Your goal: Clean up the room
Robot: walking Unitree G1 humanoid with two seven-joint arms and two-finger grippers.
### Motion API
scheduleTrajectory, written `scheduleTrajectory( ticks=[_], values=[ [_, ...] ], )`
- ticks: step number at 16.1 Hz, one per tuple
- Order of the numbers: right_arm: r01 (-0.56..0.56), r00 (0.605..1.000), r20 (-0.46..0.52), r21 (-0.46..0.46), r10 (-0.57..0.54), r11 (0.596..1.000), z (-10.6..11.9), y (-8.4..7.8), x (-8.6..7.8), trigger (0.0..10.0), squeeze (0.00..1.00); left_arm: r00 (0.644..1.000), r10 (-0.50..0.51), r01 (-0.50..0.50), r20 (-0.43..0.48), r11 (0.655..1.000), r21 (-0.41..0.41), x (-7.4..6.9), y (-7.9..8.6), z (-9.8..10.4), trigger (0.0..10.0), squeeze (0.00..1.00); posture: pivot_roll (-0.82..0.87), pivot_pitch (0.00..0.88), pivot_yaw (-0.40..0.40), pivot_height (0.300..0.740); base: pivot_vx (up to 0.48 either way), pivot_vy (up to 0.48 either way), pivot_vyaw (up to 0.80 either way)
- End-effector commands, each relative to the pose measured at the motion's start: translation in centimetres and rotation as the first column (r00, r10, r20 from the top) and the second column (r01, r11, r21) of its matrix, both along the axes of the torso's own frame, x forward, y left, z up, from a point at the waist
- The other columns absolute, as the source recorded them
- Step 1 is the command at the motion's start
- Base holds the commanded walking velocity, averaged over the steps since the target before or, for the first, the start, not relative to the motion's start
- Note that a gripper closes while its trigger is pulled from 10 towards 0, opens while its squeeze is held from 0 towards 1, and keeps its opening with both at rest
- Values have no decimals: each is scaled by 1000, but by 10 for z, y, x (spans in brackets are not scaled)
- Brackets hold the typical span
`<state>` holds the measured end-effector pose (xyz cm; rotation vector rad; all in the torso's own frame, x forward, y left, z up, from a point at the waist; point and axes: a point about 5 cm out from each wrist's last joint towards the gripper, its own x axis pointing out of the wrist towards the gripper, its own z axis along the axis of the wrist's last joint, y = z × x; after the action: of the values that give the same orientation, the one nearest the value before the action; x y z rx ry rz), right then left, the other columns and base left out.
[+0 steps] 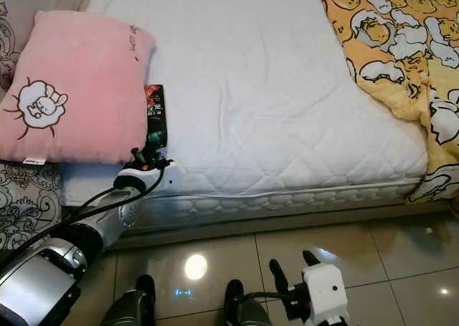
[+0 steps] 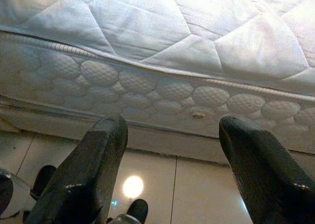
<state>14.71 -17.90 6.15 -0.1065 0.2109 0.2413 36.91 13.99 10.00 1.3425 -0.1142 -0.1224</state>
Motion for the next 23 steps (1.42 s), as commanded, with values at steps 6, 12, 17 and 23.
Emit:
scheduleTrajectory(
  ticks=[6,12,17,23],
  values=[
    [18,999,-39,-29,-20,999,-9,-5,-6,10000,0,939,-323,323,115,946,23,-11,-72,11,0,0,-74,325,-115,740,0,0,0],
    [22,999,-35,-31,-23,999,-10,-4,-3,10000,0,933,-337,343,125,939,-26,-11,-104,19,0,0,-71,320,-106,740,0,0,0],
    [19,999,-33,-36,-20,999,-12,-2,-5,10000,0,994,-104,107,34,990,-96,4,-85,21,0,0,-82,314,-96,740,0,0,0],
    [16,999,-33,-41,-18,999,-13,-3,-5,10000,0,998,-59,57,-16,990,-132,3,-82,16,0,0,-80,311,-93,740,0,0,0]
  ],
)
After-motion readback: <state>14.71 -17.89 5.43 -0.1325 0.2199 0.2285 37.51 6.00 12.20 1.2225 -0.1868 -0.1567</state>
